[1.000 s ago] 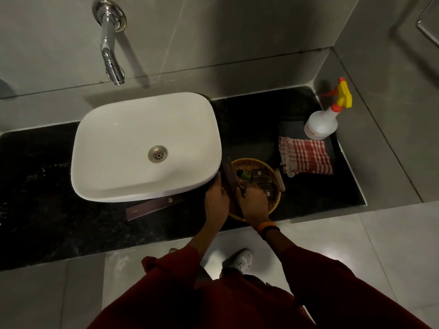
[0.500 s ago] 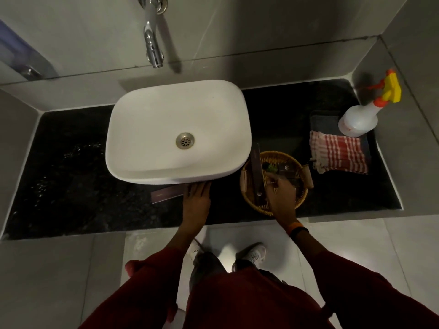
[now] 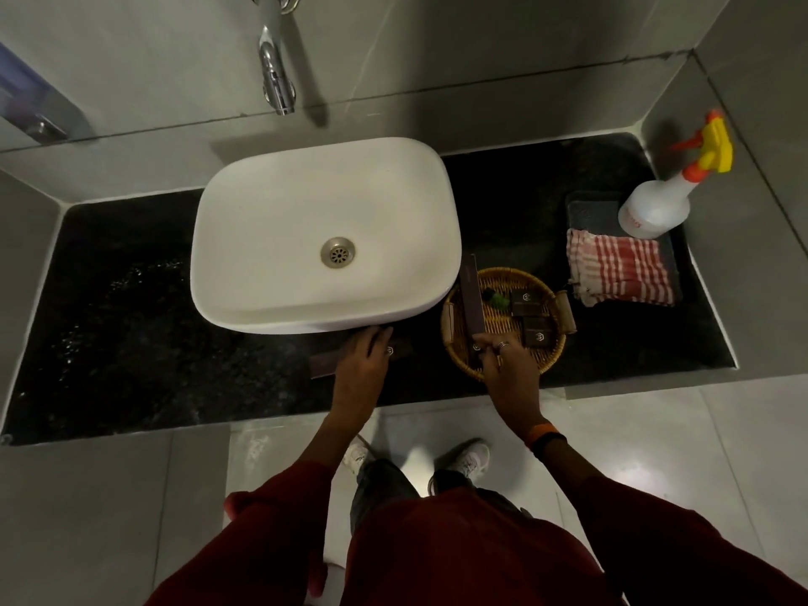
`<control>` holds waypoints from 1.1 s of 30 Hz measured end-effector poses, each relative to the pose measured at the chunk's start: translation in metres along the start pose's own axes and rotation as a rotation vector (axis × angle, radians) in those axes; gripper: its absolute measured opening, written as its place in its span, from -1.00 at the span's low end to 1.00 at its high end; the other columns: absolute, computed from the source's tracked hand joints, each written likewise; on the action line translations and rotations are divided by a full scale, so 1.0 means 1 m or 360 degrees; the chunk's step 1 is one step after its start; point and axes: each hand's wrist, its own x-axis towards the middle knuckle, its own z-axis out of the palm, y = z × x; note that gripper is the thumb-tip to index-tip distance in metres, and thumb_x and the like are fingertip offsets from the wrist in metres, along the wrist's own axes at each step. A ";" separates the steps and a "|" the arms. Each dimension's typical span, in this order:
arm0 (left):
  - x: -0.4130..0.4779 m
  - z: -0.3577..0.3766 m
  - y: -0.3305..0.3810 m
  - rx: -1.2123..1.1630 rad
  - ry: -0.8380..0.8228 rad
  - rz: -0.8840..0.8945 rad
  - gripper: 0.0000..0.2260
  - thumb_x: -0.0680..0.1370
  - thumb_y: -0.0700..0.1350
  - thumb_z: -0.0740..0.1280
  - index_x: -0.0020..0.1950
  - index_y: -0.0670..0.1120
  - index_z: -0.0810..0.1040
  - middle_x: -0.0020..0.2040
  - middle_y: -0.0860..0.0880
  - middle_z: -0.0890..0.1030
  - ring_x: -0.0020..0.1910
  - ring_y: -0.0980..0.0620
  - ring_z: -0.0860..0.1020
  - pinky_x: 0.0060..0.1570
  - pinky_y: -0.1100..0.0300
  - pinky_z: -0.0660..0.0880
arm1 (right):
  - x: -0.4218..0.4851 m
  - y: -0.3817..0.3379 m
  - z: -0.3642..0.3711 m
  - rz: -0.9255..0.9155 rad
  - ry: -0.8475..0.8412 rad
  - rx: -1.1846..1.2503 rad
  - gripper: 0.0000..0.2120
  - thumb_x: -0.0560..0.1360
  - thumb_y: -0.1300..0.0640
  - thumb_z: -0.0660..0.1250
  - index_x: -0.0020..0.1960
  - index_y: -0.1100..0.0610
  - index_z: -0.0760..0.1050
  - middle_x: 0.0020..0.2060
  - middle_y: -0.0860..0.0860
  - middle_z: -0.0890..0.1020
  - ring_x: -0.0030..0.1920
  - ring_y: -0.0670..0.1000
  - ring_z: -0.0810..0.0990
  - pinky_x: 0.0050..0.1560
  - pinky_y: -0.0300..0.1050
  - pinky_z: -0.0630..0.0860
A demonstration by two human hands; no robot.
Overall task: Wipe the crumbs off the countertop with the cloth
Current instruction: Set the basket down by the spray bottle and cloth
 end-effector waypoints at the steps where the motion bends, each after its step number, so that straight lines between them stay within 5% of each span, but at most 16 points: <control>1: -0.001 -0.001 -0.005 0.0045 -0.0004 -0.0086 -0.57 0.45 -0.20 0.51 0.30 -0.17 0.55 0.20 -0.21 0.60 0.16 -0.21 0.58 0.17 -0.09 0.57 | -0.001 0.000 0.000 0.0004 0.0004 -0.0001 -0.78 0.59 0.32 0.27 0.17 0.19 0.60 0.04 0.14 0.66 -0.12 -0.05 0.58 -0.15 -0.17 0.62; 7: -0.010 0.004 -0.016 0.0103 -0.0245 -0.0095 -0.54 0.47 -0.10 0.50 0.33 -0.19 0.53 0.18 -0.26 0.60 0.14 -0.30 0.56 0.16 -0.14 0.54 | -0.009 0.000 0.001 0.0034 -0.0036 -0.0020 -0.78 0.58 0.32 0.27 0.12 0.14 0.62 0.02 0.08 0.68 -0.14 -0.12 0.56 -0.17 -0.43 0.45; 13: 0.000 0.002 0.053 -0.0515 0.0116 -0.0321 -0.58 0.50 -0.09 0.46 0.33 -0.16 0.52 0.14 -0.18 0.59 0.09 -0.10 0.57 0.03 0.16 0.54 | -0.016 -0.010 -0.004 -0.0059 -0.0134 0.0156 -0.75 0.62 0.11 0.27 0.27 0.10 0.55 0.09 0.05 0.68 -0.01 -0.07 0.66 -0.02 -0.11 0.67; 18: 0.023 -0.003 0.115 -0.1324 0.0196 -0.0894 -0.64 0.55 -0.26 0.36 0.35 -0.13 0.50 0.17 -0.13 0.57 0.15 -0.01 0.56 0.12 0.28 0.43 | -0.013 -0.024 -0.011 0.0168 -0.0357 0.0597 -0.63 0.63 0.14 0.26 0.43 0.05 0.37 0.19 -0.14 0.56 0.11 -0.36 0.55 0.10 -0.47 0.52; 21: 0.024 -0.010 0.130 -0.1446 0.0300 -0.0953 -0.63 0.56 -0.26 0.35 0.37 -0.13 0.49 0.22 -0.11 0.54 0.16 0.10 0.50 0.12 0.35 0.42 | -0.009 -0.023 -0.014 0.0387 -0.0374 0.0718 -0.59 0.62 0.21 0.27 0.45 0.14 0.36 0.27 -0.08 0.54 0.19 -0.13 0.60 0.00 -0.58 0.48; 24: 0.016 -0.015 0.136 -0.1428 0.0408 -0.0821 -0.66 0.55 -0.27 0.35 0.32 -0.09 0.51 0.22 -0.07 0.53 0.16 0.13 0.51 0.15 0.31 0.49 | -0.007 -0.022 -0.025 0.0602 -0.0344 0.0899 -0.56 0.60 0.13 0.32 0.46 0.15 0.37 0.24 0.06 0.62 0.07 -0.12 0.64 -0.03 -0.44 0.58; 28: 0.017 -0.015 0.153 -0.1492 0.0429 -0.0562 -0.63 0.56 -0.22 0.38 0.35 -0.07 0.44 0.25 -0.06 0.47 0.19 0.19 0.50 0.06 0.39 0.53 | -0.006 -0.018 -0.043 0.0616 -0.0389 0.1001 -0.60 0.61 0.08 0.30 0.40 0.19 0.45 0.26 0.14 0.62 0.21 0.06 0.65 0.24 0.03 0.61; 30: 0.031 -0.013 0.157 -0.1475 0.0415 -0.0446 -0.66 0.59 -0.19 0.34 0.36 -0.09 0.43 0.25 -0.08 0.47 0.17 0.27 0.49 0.03 0.45 0.51 | 0.006 -0.013 -0.054 0.0637 -0.0191 0.0959 -0.63 0.62 0.09 0.28 0.38 0.19 0.46 0.25 0.14 0.62 0.19 0.07 0.64 0.23 0.08 0.60; 33: 0.059 -0.007 0.151 -0.1112 0.0245 -0.0270 -0.69 0.62 -0.21 0.26 0.38 -0.14 0.43 0.30 -0.15 0.48 0.26 0.09 0.48 0.24 0.16 0.51 | 0.041 0.000 -0.066 0.0637 0.0102 0.0757 -0.69 0.64 0.15 0.25 0.35 0.23 0.47 0.23 0.17 0.61 0.15 0.05 0.62 0.23 0.06 0.57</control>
